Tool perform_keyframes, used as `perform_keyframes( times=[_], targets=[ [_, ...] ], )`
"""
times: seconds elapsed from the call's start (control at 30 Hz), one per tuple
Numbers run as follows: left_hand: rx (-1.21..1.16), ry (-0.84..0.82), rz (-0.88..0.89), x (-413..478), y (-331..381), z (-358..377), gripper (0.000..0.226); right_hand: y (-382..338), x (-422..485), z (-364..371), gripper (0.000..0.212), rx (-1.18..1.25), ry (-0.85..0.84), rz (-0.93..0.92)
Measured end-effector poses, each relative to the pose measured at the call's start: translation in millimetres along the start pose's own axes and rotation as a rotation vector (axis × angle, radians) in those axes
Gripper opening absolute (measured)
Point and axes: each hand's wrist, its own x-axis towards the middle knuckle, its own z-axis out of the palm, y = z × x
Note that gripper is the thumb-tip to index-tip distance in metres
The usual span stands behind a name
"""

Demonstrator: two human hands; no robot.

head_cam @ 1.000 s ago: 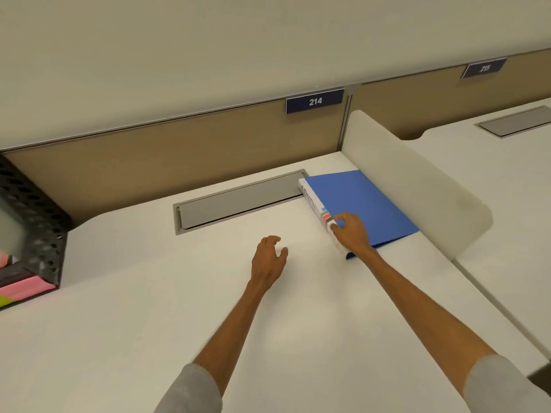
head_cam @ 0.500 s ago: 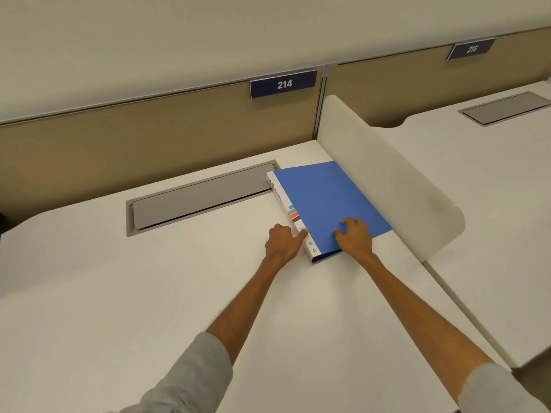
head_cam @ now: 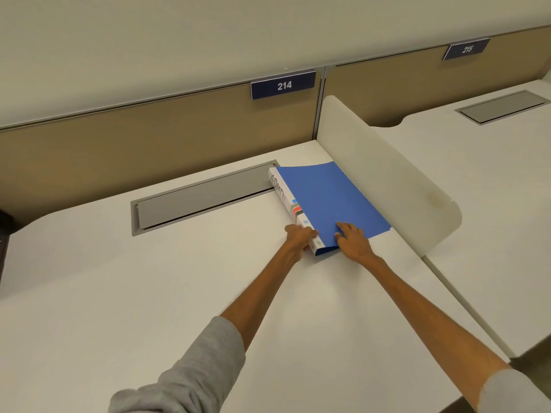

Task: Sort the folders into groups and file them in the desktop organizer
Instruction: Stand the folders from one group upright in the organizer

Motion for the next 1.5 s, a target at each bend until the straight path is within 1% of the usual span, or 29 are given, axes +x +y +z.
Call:
perform_keyframes(
  times=[0.07, 0.2, 0.37, 0.57, 0.7, 0.8, 0.93, 1.1, 1.23, 1.3, 1.4, 1.5],
  targets=[
    [-0.021, -0.032, 0.027, -8.0, -2.5, -12.0, 0.055, -1.9, -4.6, -1.0, 0.044, 0.060, 0.007, -0.005],
    [-0.057, -0.067, 0.076, -26.2, -8.7, -41.7, 0.048, -13.9, -17.4, 8.5, 0.032, 0.194, 0.096, -0.036],
    [-0.078, -0.019, 0.131, -54.8, -6.4, -82.2, 0.051, -54.5, -27.9, 22.0, 0.024, 0.242, 0.142, -0.073],
    [-0.081, 0.080, 0.242, -96.4, 7.5, -151.6, 0.048, -132.0, -50.1, 37.5, 0.024, 0.228, 0.107, -0.166],
    [-0.049, 0.139, 0.340, -124.3, 9.3, -206.8, 0.048, -202.0, -70.8, 47.6, 0.028, 0.302, 0.072, -0.214],
    [-0.014, 0.181, 0.432, -144.7, 7.0, -255.2, 0.050, -264.0, -93.3, 58.7, 0.033, 0.367, 0.044, -0.307],
    [0.076, 0.278, 0.533, -174.4, 1.9, -327.7, 0.053, -352.1, -121.8, 73.3, 0.041, 0.432, 0.003, -0.405],
    [0.199, 0.433, 0.623, -209.8, -9.6, -409.8, 0.055, -443.0, -154.4, 80.7, 0.067, 0.560, -0.073, -0.564],
    [0.253, 0.563, 0.679, -236.6, -19.4, -457.8, 0.057, -514.5, -175.6, 65.4, 0.080, 0.652, -0.100, -0.676],
    [0.252, 0.635, 0.709, -247.3, -24.6, -477.3, 0.056, -549.7, -185.4, 56.0, 0.082, 0.702, -0.115, -0.725],
    [0.216, 0.743, 0.739, -260.4, -26.5, -501.1, 0.055, -598.0, -204.9, 46.7, 0.077, 0.761, -0.152, -0.822],
    [0.173, 0.842, 0.781, -269.4, -21.2, -520.9, 0.054, -641.3, -225.6, 48.0, 0.071, 0.725, -0.190, -0.918]
  ],
)
